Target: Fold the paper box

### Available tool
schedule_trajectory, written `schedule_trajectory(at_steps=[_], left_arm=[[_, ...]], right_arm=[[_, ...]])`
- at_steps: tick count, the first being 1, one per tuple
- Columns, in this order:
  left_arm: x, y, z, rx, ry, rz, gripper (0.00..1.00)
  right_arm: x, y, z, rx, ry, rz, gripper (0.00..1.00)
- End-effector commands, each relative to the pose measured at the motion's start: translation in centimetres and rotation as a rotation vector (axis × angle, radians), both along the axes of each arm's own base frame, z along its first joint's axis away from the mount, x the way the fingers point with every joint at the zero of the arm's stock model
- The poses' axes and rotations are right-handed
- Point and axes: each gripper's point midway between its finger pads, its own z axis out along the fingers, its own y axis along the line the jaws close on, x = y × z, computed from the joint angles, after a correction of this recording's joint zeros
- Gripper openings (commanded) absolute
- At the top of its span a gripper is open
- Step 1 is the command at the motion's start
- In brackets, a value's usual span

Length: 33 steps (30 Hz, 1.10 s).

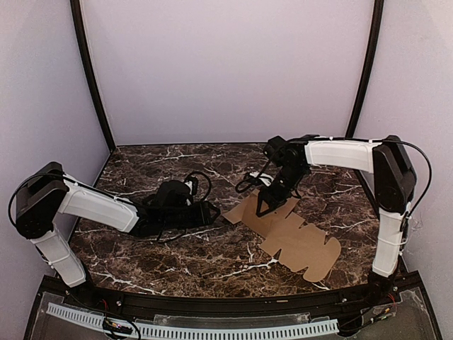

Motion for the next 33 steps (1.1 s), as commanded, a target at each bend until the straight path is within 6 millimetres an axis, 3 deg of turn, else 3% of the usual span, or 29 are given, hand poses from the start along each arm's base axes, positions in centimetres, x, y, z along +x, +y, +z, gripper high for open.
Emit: schedule_trajectory(at_steps=[1, 7, 15, 22, 25, 29, 32, 33], left_arm=[[-0.2, -0.3, -0.1, -0.001, -0.003, -0.013, 0.54], [-0.2, -0.3, -0.2, -0.001, -0.002, -0.014, 0.54], [-0.2, -0.2, -0.3, -0.001, -0.001, -0.012, 0.54], [-0.1, -0.7, -0.1, -0.004, -0.006, -0.027, 0.54], [0.0, -2.0, 1.4, -0.048, -0.049, -0.074, 0.54], [-0.3, -4.3, 6.3, -0.156, -0.183, -0.159, 0.54], [0.1, -4.9, 10.1, -0.173, -0.28, -0.155, 0.56], [0.2, -4.9, 10.4, -0.162, -0.291, -0.157, 0.56]], right_arm=[[0.4, 0.3, -0.1, 0.005, -0.002, 0.012, 0.21], [0.4, 0.4, -0.5, -0.013, -0.008, 0.018, 0.16], [0.5, 0.5, -0.3, -0.011, -0.016, 0.016, 0.0], [0.8, 1.0, 0.7, 0.034, -0.005, 0.012, 0.0], [2.6, 1.4, 4.3, 0.162, -0.024, -0.013, 0.0], [4.3, 1.8, 10.3, 0.342, -0.103, -0.021, 0.0], [4.6, 2.1, 13.2, 0.435, -0.114, -0.006, 0.0], [4.7, 2.1, 14.1, 0.468, -0.113, -0.003, 0.0]])
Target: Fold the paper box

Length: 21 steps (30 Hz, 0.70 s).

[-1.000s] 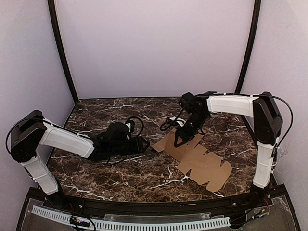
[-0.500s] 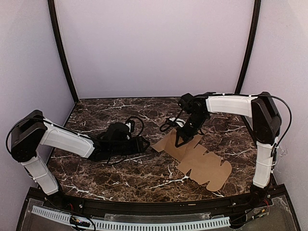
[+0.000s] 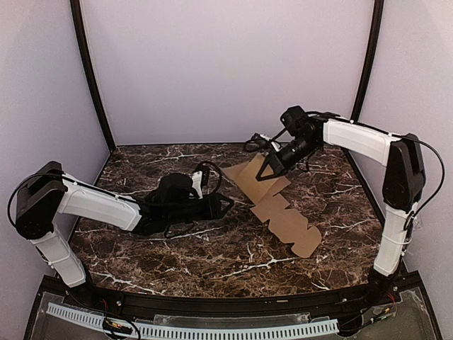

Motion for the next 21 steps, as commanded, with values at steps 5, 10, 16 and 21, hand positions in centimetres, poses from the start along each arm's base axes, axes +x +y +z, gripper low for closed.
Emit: schedule_trajectory(at_steps=[5, 10, 16, 21], left_arm=[[1.4, -2.5, 9.1, -0.096, -0.177, -0.019, 0.59], [2.0, -2.3, 11.0, -0.181, -0.22, 0.024, 0.61], [2.4, -2.2, 11.4, -0.194, -0.241, 0.048, 0.61], [2.2, -2.0, 11.0, -0.208, -0.243, 0.05, 0.59]], right_arm=[[0.9, 0.7, 10.2, 0.345, -0.118, 0.015, 0.0], [-0.1, 0.7, 11.1, 0.413, -0.116, 0.033, 0.0], [-1.1, 0.9, 11.2, 0.47, -0.075, 0.051, 0.0], [-2.4, 0.9, 11.5, 0.524, -0.041, 0.091, 0.0]])
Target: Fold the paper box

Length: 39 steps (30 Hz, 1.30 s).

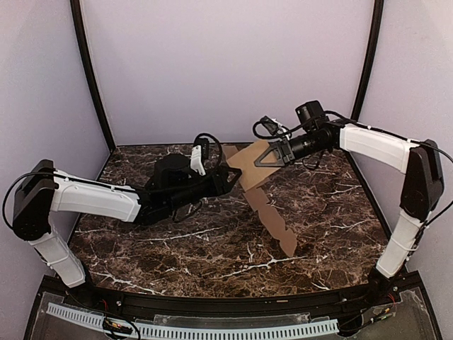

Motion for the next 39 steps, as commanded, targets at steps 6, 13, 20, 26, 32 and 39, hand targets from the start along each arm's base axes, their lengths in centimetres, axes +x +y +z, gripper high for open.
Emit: schedule_trajectory(at_steps=[6, 13, 20, 26, 32, 39], left_arm=[[0.0, 1.0, -0.9, 0.004, 0.0, 0.038, 0.56], [0.0, 1.0, -1.5, -0.001, 0.007, 0.04, 0.55], [-0.1, 0.7, -1.0, -0.02, -0.004, 0.02, 0.55], [-0.3, 0.6, -0.5, -0.043, -0.014, 0.01, 0.55], [-0.7, 0.6, 0.5, -0.071, -0.04, -0.006, 0.55], [-0.8, 0.6, 0.9, -0.092, -0.05, -0.016, 0.55]], right_arm=[[-3.2, 0.2, 3.9, 0.201, -0.01, 0.124, 0.0], [-5.5, 0.5, 4.3, 0.266, 0.035, 0.208, 0.0], [-7.9, 1.5, 4.1, 0.322, 0.082, 0.317, 0.0], [-8.8, 2.5, 4.1, 0.349, 0.102, 0.371, 0.0], [-8.4, 3.1, 3.8, 0.38, 0.116, 0.376, 0.0], [-8.1, 3.5, 2.8, 0.402, 0.206, 0.387, 0.0]])
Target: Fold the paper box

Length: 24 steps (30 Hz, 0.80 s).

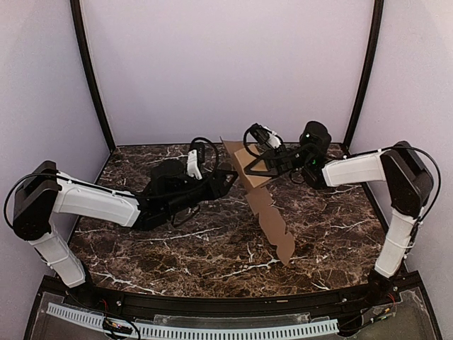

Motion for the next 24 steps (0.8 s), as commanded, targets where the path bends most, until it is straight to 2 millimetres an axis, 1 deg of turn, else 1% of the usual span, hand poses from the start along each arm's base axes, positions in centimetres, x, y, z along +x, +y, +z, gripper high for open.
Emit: schedule_trajectory(at_steps=[1, 4, 12, 15, 17, 20, 21, 22, 23, 24], left_arm=[[-0.4, 0.1, 1.4, -0.044, -0.035, -0.016, 0.55], [-0.5, 0.2, 1.4, -0.051, -0.04, -0.017, 0.56], [-0.8, 0.0, 1.5, -0.072, -0.041, -0.035, 0.58], [-0.7, 0.4, 1.4, -0.074, -0.024, -0.015, 0.6], [-0.8, 1.1, 0.7, -0.075, 0.014, 0.006, 0.62], [-1.1, 2.8, -0.6, -0.05, 0.068, 0.057, 0.65], [-1.2, 3.3, -1.4, -0.031, 0.1, 0.073, 0.66], [-1.4, 4.3, -1.9, -0.02, 0.112, 0.1, 0.67], [-1.6, 4.9, -2.8, -0.01, 0.144, 0.119, 0.68], [-1.8, 6.0, -3.7, 0.004, 0.161, 0.151, 0.69]], right_arm=[[-1.6, 0.4, 0.2, 0.026, 0.018, 0.074, 0.0], [-1.2, 0.7, -0.4, 0.022, 0.041, 0.076, 0.0], [-0.8, 1.6, -0.8, 0.024, 0.081, 0.09, 0.0], [-0.6, 1.7, -1.6, 0.001, 0.099, 0.093, 0.0], [-0.3, 1.8, -2.1, -0.012, 0.103, 0.089, 0.0], [0.2, 2.2, -3.9, -0.048, 0.132, 0.073, 0.0], [0.7, 2.4, -5.0, -0.071, 0.155, 0.059, 0.0], [1.1, 2.7, -5.9, -0.092, 0.172, 0.044, 0.0], [1.5, 3.0, -7.3, -0.118, 0.191, 0.026, 0.0], [2.0, 3.4, -8.5, -0.143, 0.205, 0.005, 0.0]])
